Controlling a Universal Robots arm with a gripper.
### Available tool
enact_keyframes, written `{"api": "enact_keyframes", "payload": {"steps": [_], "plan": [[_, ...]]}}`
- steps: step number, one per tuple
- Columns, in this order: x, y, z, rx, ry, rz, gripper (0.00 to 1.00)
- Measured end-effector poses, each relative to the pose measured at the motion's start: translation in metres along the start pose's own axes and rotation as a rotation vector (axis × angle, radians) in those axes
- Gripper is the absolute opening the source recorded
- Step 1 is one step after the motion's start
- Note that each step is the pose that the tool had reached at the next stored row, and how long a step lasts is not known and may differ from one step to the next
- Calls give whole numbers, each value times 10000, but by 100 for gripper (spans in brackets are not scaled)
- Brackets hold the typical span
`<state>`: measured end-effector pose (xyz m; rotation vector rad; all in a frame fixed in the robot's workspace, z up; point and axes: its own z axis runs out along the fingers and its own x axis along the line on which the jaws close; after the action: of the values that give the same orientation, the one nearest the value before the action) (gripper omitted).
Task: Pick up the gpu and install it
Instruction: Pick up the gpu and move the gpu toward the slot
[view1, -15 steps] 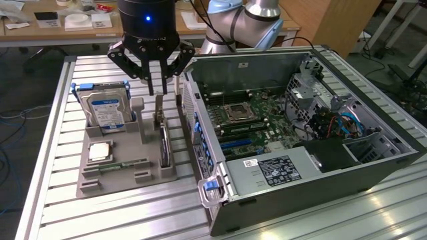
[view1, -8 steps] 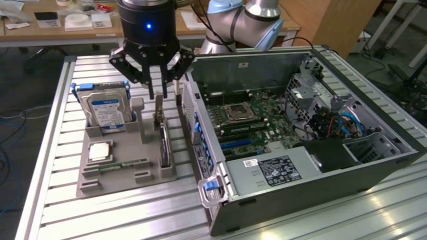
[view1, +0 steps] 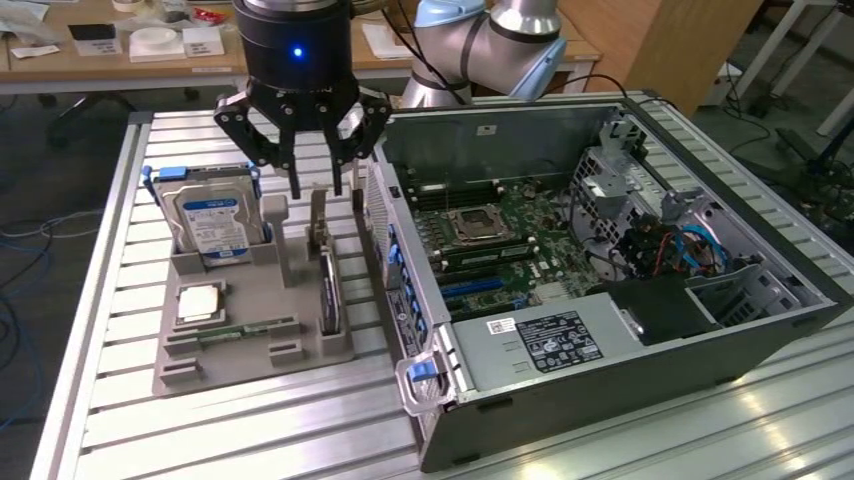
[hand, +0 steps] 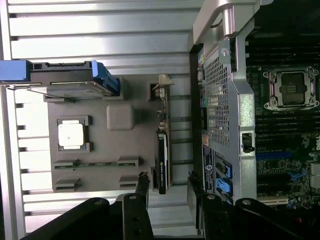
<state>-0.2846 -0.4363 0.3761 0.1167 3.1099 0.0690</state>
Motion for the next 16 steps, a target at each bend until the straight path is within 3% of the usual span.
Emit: {"api": "enact_keyframes", "payload": {"steps": [9, 16], "plan": [[3, -5, 105, -3, 0, 0, 44], [3, -5, 117, -6, 0, 0, 44]]}}
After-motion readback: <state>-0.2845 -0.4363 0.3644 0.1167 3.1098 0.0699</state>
